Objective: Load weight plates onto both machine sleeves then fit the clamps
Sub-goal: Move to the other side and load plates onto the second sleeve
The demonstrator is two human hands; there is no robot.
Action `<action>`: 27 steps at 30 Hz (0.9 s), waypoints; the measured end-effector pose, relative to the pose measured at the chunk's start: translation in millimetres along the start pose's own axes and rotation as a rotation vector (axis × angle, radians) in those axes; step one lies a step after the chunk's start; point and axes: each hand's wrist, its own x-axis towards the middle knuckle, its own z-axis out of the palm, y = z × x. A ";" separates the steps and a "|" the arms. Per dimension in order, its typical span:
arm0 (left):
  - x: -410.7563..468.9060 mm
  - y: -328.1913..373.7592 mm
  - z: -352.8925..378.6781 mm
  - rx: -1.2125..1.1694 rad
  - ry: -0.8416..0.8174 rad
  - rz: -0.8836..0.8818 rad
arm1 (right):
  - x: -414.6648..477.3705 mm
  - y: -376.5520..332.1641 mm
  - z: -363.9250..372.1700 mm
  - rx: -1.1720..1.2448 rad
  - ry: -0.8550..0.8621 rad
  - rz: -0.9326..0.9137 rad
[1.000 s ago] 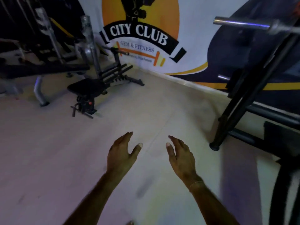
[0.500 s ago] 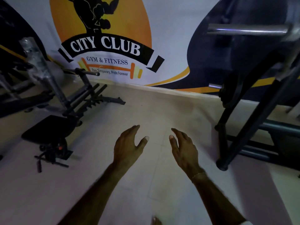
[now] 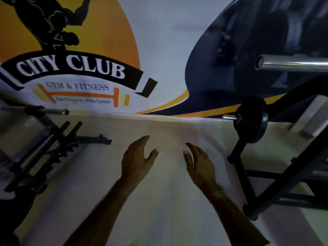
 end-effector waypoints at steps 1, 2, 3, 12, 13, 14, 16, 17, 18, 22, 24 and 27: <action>28.3 -8.6 1.4 -0.006 -0.023 0.018 | 18.8 -3.9 9.3 0.000 0.021 0.030; 52.0 -14.8 2.3 -0.006 -0.049 0.036 | 33.5 -7.7 16.6 -0.005 0.037 0.053; 82.6 -20.3 3.6 -0.005 -0.085 0.056 | 53.9 -10.8 25.8 -0.019 0.052 0.085; 314.9 -27.4 61.9 -0.071 -0.238 0.314 | 227.4 5.7 78.0 -0.035 0.195 0.360; 340.2 -28.7 73.8 -0.078 -0.240 0.339 | 249.6 11.7 85.7 -0.032 0.205 0.371; 369.0 -32.2 89.0 -0.085 -0.252 0.340 | 275.7 20.3 95.4 -0.031 0.208 0.390; 409.5 -32.1 107.2 -0.084 -0.254 0.351 | 314.1 31.7 106.2 -0.033 0.214 0.417; 423.7 -32.5 114.3 -0.077 -0.251 0.366 | 327.1 34.9 109.3 -0.039 0.210 0.422; 450.0 -30.8 126.2 -0.065 -0.263 0.383 | 351.3 43.6 114.9 -0.045 0.210 0.441; 538.5 -10.4 164.4 -0.071 -0.369 0.403 | 426.5 70.3 110.3 -0.081 0.263 0.517; 578.0 0.0 191.5 -0.079 -0.423 0.449 | 453.2 90.9 102.8 -0.130 0.282 0.586; 633.4 14.3 239.7 -0.102 -0.509 0.535 | 486.3 124.1 93.1 -0.188 0.314 0.703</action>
